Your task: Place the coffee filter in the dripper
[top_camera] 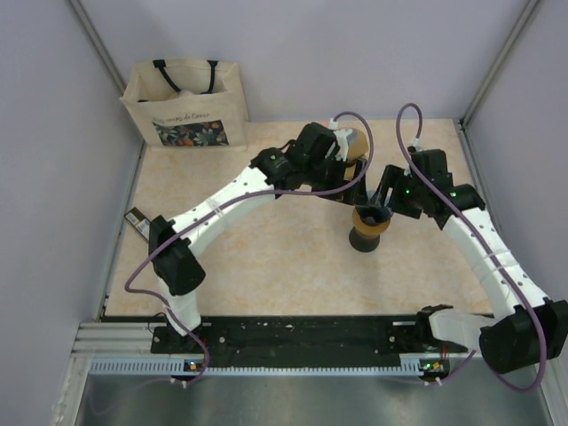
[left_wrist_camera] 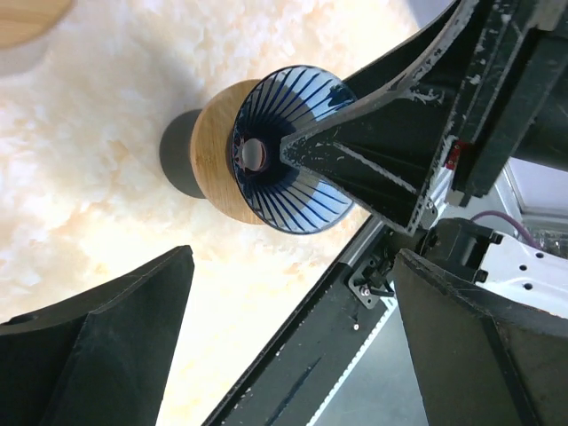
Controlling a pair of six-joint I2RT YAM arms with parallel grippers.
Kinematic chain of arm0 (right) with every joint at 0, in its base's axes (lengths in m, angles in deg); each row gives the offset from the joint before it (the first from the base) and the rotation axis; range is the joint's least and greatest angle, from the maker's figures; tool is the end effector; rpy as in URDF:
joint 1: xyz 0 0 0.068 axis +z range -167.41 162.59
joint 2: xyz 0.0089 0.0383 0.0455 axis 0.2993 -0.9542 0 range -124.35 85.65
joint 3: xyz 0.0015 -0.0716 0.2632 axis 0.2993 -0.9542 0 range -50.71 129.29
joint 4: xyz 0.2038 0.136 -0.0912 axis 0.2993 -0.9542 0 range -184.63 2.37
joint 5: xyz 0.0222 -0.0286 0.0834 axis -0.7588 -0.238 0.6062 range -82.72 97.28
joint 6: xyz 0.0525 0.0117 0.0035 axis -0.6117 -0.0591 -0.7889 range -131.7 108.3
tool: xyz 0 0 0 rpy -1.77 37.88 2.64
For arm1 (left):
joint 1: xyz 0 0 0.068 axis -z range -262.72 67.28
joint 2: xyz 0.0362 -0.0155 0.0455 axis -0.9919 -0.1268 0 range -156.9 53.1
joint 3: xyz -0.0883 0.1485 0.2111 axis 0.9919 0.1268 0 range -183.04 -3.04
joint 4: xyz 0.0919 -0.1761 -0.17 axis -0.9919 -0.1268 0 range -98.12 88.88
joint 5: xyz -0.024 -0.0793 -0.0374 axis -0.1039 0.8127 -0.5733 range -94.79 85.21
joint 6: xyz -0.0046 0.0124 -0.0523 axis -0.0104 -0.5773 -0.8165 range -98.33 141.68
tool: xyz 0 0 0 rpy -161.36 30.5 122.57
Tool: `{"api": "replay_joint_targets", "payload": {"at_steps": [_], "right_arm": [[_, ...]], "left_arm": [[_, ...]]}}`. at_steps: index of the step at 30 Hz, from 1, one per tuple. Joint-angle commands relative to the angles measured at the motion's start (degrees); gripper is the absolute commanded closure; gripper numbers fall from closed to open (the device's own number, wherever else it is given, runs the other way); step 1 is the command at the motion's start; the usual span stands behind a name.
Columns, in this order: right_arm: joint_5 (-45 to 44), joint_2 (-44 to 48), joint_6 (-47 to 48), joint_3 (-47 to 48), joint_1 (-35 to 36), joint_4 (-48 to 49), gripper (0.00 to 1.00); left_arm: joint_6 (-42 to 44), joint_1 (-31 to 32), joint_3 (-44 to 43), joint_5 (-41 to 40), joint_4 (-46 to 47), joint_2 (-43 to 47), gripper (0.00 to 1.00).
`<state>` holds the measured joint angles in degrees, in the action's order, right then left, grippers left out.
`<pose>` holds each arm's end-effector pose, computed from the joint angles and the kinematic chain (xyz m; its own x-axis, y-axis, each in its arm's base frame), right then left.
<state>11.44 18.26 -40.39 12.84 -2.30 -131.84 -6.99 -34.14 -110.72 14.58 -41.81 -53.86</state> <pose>0.2312 0.0650 0.3192 -0.7772 0.2859 -0.5605 0.0754 0.9267 0.3682 0.2715 -0.3253 0.3600 -0.7929 0.2146 -0.5703 0.5644 0.6114 -0.5546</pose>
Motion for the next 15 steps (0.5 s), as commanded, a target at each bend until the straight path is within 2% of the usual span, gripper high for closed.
{"api": "replay_joint_targets", "payload": {"at_steps": [1, 3, 7, 9, 11, 15], "right_arm": [[-2.9, 3.9, 0.1, 4.4, -0.1, 0.2, 0.29], [-5.6, 5.2, -0.3, 4.7, 0.0, 0.4, 0.22], [-12.3, 9.6, -2.6, 3.3, 0.0, 2.6, 0.01], [-16.1, 12.5, -3.3, 1.4, -0.2, 4.2, 0.01], [-18.9, 15.4, -3.7, -0.7, -0.2, 5.6, 0.01], [-23.4, 18.6, -2.8, -3.6, -0.2, 7.0, 0.01]], "left_arm": [[2.1, -0.3, 1.1, -7.6, 2.5, 9.3, 0.01], [2.5, -0.6, 4.7, -12.8, 3.1, 13.7, 0.01], [2.2, -3.7, 16.2, -24.5, 6.5, 24.7, 0.01], [-0.1, -8.1, 23.7, -26.9, 7.8, 30.2, 0.01], [-3.9, -15.1, 30.2, -28.7, 7.0, 34.8, 0.01], [-10.0, -25.3, 40.9, -40.7, 4.0, 42.9, 0.01]]}}
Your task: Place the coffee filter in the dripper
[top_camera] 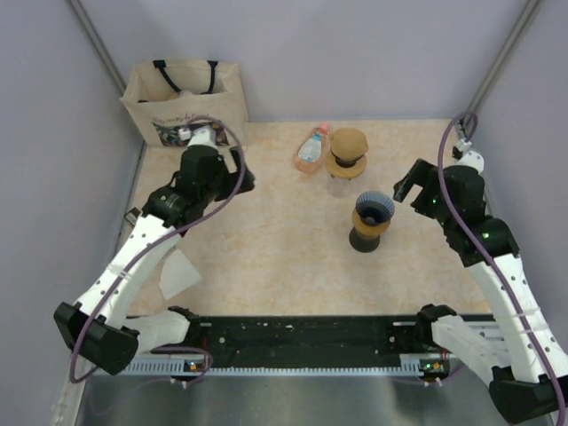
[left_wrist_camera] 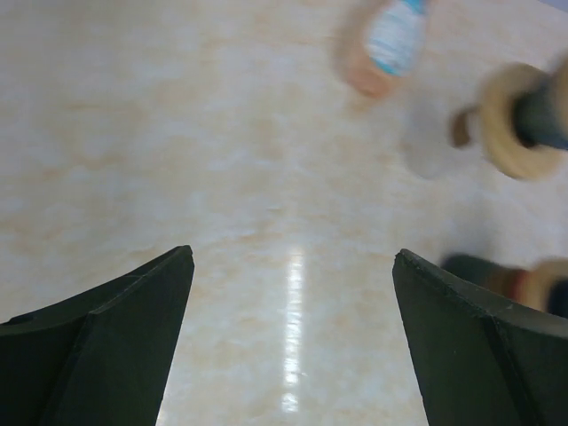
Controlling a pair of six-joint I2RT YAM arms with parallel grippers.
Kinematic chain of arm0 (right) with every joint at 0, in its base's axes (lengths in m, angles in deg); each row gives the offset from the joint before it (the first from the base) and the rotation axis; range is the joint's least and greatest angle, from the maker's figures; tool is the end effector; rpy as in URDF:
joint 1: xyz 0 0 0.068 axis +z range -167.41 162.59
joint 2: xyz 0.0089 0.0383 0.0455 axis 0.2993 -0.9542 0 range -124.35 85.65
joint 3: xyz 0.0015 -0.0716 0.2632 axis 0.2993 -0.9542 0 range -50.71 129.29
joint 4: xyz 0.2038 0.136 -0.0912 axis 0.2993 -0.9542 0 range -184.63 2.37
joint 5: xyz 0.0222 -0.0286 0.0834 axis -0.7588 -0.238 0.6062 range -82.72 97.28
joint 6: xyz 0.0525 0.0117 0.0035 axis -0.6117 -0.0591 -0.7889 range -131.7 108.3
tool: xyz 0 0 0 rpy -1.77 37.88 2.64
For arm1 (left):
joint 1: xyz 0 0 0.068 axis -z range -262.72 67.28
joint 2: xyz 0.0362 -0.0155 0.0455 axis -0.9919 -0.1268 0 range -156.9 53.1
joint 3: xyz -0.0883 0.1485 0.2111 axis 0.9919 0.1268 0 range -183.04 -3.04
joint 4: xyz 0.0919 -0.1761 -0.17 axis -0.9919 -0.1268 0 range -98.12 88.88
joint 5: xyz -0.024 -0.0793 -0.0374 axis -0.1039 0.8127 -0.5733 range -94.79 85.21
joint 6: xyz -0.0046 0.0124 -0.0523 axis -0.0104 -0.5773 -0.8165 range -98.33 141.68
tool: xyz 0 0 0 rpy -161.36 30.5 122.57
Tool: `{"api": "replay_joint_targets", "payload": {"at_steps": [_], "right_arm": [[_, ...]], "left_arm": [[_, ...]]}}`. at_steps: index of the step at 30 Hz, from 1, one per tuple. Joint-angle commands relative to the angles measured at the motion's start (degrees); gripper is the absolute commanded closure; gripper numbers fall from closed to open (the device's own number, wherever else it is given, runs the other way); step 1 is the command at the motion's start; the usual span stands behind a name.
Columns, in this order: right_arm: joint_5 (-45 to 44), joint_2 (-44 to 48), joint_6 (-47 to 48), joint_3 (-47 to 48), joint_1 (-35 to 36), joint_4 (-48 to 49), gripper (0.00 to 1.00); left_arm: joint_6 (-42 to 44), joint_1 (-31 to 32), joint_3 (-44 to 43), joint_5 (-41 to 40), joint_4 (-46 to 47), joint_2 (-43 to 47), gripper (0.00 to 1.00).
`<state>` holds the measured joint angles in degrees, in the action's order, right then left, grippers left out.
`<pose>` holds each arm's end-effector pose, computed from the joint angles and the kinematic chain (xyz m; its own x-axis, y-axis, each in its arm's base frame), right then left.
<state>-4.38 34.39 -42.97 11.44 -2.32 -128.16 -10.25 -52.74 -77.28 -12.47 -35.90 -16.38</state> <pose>0.1744 0.0395 0.3707 -0.4526 0.4043 -0.7948 0.1747 0.9142 0.3656 0.2287 -0.1263 0.3862 -0.5766 -0.2724 -0.7703 0.1061 0.9098 -0.4012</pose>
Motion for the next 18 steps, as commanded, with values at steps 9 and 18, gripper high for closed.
{"api": "replay_joint_targets", "payload": {"at_steps": [9, 18], "right_arm": [[-8.0, 1.5, 1.1, -3.4, -0.2, 3.1, 0.01], [-6.6, 0.7, 2.3, -4.8, -0.2, 3.0, 0.01]], "left_arm": [[-14.4, -23.5, 22.7, -25.5, -7.0, 12.2, 0.01], [-18.6, -35.1, 34.0, -16.7, -2.2, 2.7, 0.01]]}}
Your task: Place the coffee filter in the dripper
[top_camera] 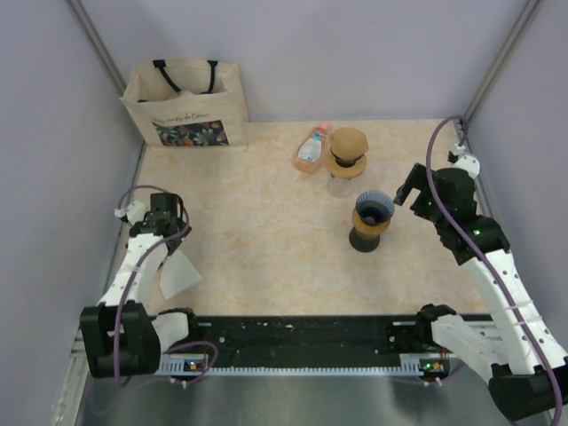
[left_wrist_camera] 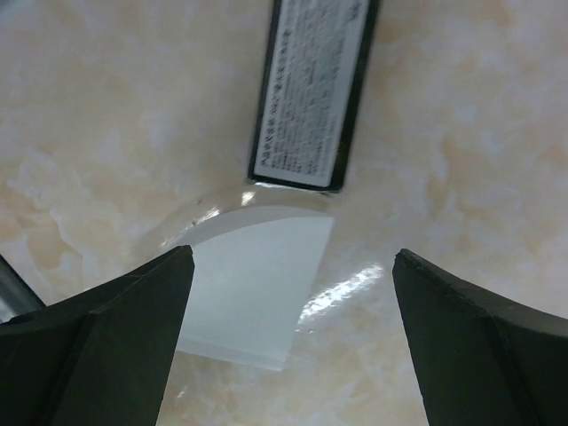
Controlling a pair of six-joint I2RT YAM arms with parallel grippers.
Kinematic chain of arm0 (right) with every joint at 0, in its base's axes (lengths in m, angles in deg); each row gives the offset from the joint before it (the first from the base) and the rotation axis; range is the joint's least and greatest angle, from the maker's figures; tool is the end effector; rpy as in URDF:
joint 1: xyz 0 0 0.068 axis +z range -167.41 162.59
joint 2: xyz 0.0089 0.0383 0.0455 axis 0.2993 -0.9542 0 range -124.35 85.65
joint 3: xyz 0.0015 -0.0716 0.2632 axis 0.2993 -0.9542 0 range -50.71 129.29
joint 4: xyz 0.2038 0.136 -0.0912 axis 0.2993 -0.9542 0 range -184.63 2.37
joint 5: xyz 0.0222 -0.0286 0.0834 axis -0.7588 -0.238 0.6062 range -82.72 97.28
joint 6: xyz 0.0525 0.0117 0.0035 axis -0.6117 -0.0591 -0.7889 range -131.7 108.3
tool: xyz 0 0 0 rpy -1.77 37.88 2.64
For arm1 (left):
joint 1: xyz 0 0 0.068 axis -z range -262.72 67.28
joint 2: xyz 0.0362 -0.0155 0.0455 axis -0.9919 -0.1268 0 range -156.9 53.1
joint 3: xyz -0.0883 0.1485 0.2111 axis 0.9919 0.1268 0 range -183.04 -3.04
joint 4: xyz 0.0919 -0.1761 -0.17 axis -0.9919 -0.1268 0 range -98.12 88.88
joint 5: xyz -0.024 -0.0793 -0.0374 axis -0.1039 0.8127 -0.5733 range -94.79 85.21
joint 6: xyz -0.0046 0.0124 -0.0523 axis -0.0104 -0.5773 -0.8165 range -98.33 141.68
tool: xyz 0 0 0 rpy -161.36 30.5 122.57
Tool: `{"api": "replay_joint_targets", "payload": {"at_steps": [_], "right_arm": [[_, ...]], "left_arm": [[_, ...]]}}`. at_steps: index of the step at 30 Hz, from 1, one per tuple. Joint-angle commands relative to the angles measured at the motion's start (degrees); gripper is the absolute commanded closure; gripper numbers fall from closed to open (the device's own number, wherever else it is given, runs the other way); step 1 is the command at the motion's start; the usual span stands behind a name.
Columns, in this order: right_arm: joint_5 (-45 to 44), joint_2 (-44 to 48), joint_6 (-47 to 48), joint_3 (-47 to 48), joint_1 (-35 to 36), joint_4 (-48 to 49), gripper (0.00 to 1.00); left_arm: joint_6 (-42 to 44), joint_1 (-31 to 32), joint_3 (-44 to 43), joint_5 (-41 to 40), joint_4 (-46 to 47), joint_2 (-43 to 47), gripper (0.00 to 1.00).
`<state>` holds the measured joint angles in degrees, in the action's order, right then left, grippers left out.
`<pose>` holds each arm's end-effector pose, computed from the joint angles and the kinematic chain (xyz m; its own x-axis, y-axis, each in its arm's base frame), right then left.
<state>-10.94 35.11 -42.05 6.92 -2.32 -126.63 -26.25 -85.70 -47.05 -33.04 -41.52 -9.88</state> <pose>0.1762 0.0359 0.3501 -0.4360 0.3794 -0.8161 0.2655 0.9207 0.2862 0.2037 0.0276 0.2351 -0.3630 -0.6736 -0.6438 -0.8299 0.5479 -0.1053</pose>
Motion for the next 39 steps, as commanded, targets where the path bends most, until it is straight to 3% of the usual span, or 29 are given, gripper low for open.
{"api": "replay_joint_targets", "payload": {"at_steps": [1, 9, 12, 24, 33, 39], "right_arm": [[0.2, 0.0, 1.5, -0.3, -0.2, 1.5, 0.01], [2.0, 0.1, 2.7, -0.7, -0.2, 2.4, 0.01], [2.0, 0.1, 2.7, -0.7, -0.2, 2.5, 0.01], [1.7, 0.2, 2.6, -0.7, -0.2, 2.8, 0.01], [1.3, 0.8, 2.8, -0.9, -0.2, 2.8, 0.01], [0.7, 1.1, 3.0, -1.2, -0.2, 2.8, 0.01]], "left_arm": [[-2.4, -2.1, 5.1, 5.4, 5.1, -4.5, 0.01], [-4.7, -2.3, 11.2, 5.6, 12.3, -9.8, 0.01], [-5.9, -2.4, 12.0, 7.3, 13.6, -10.9, 0.05], [-6.4, -1.7, 14.6, 24.9, 20.6, -15.2, 0.26], [-5.7, 1.7, 11.8, 26.4, 20.5, -16.6, 0.28], [-0.8, 4.7, 3.9, 21.7, 9.4, -22.6, 0.28]]}}
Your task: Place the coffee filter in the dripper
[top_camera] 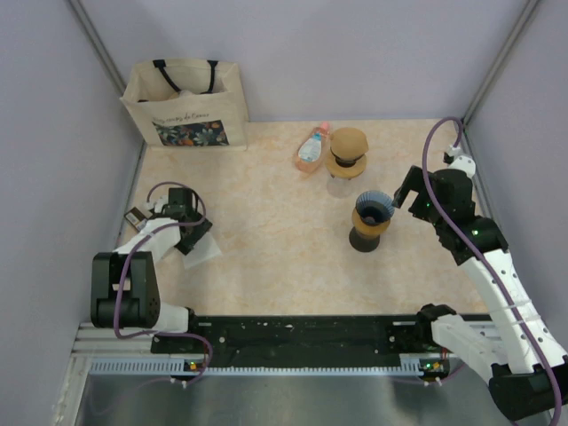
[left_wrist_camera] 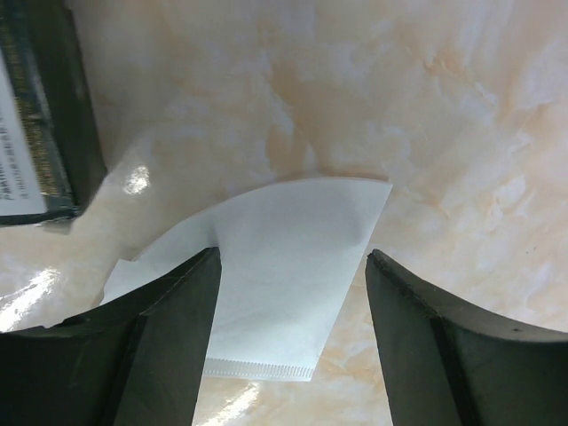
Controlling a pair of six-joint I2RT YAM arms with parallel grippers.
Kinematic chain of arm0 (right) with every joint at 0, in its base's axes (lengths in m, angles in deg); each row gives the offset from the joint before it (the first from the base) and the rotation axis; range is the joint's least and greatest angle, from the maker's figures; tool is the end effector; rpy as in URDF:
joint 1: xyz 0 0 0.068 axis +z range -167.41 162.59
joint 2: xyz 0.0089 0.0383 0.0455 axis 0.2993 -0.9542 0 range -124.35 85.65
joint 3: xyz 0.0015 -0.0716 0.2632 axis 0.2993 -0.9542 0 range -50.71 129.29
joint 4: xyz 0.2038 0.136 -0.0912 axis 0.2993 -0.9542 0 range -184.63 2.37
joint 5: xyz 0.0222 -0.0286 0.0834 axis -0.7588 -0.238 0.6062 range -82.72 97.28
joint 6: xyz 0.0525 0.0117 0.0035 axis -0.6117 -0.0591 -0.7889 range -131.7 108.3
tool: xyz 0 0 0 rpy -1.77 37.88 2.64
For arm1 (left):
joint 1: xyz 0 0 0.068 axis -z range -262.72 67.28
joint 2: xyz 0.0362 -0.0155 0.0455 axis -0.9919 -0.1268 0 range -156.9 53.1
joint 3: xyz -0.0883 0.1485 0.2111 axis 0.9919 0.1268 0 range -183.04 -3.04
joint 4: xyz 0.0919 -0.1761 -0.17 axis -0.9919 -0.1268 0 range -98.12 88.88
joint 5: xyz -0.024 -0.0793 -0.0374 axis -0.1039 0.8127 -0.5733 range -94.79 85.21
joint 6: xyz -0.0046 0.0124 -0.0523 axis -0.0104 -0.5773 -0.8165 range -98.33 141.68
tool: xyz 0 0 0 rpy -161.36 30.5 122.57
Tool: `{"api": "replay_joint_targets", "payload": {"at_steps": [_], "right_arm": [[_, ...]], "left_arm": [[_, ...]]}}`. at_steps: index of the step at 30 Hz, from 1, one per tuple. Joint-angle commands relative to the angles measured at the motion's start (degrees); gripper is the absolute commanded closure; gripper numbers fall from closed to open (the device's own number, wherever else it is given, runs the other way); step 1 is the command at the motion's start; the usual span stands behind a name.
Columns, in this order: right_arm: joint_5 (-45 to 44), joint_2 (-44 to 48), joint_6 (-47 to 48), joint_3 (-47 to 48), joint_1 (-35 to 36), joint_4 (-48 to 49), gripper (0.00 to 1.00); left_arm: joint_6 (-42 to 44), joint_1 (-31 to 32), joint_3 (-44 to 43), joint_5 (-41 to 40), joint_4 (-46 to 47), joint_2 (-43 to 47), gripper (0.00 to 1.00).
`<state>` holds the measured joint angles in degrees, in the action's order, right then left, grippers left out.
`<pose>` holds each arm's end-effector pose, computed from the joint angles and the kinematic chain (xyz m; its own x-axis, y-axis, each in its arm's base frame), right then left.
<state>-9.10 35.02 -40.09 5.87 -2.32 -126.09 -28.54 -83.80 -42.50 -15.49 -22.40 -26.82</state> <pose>0.1776 0.0374 0.3445 -0.4662 0.3466 -0.8140 0.2288 0.9360 0.2675 0.2505 0.0115 0.1641 -0.4817 -0.7643 -0.4287 -0.7448 0.6148 -0.2593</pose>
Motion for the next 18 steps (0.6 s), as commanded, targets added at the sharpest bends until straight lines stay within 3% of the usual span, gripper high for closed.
{"api": "replay_joint_targets", "payload": {"at_steps": [1, 9, 15, 18], "right_arm": [[-1.2, 1.4, 1.0, -0.2, -0.2, 2.3, 0.01], [-0.9, 1.4, 1.2, -0.8, -0.6, 3.3, 0.01], [0.5, 1.5, 1.3, -1.2, -1.8, 4.1, 0.01], [1.7, 1.6, 1.4, -1.4, -2.7, 4.5, 0.02]], "left_arm": [[2.0, 3.1, -1.3, 3.8, -10.6, -6.2, 0.28], [3.3, 7.8, -6.9, -1.3, -17.1, -12.7, 0.28], [3.9, 10.0, -10.4, -3.4, -20.5, -16.5, 0.33], [4.0, 10.1, -10.8, -3.5, -20.8, -16.9, 0.41]]}}
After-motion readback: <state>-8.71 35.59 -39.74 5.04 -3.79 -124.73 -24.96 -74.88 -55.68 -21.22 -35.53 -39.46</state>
